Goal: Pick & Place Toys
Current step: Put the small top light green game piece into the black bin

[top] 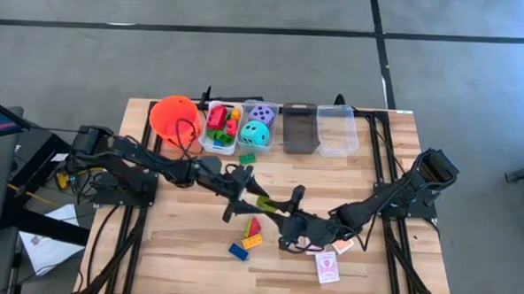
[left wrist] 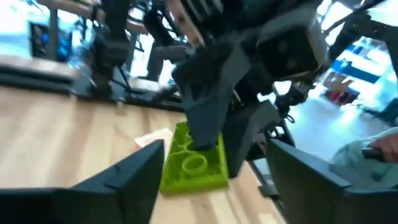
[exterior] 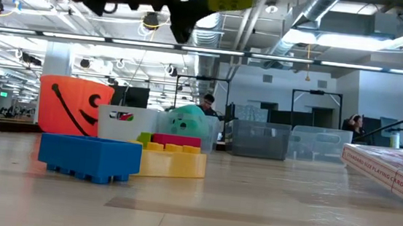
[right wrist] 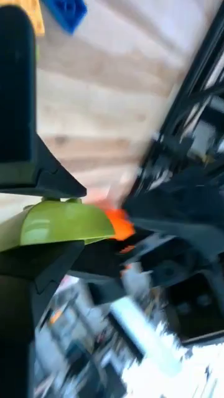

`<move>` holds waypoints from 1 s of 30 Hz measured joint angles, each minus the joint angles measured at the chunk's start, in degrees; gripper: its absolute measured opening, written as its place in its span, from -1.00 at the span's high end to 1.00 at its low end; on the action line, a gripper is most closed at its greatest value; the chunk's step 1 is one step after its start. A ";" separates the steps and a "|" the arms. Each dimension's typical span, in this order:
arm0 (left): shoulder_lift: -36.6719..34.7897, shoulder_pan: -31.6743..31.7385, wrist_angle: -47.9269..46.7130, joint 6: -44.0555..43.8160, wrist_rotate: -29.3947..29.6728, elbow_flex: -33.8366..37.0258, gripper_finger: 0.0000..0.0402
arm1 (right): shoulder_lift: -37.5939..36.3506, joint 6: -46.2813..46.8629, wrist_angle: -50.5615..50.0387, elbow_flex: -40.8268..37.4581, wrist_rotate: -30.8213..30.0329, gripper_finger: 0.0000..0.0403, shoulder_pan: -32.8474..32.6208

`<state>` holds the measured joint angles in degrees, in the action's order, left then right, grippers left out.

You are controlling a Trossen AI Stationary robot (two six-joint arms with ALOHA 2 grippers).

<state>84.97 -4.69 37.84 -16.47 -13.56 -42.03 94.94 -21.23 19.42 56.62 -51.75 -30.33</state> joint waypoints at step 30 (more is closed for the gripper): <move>-27.08 3.46 -38.52 4.31 14.47 2.62 -0.48 | -0.50 43.53 -34.78 -0.02 -0.18 0.57 42.65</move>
<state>57.89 -1.23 -0.69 -12.16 0.91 -39.41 94.43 22.29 -15.36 56.60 -51.93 12.32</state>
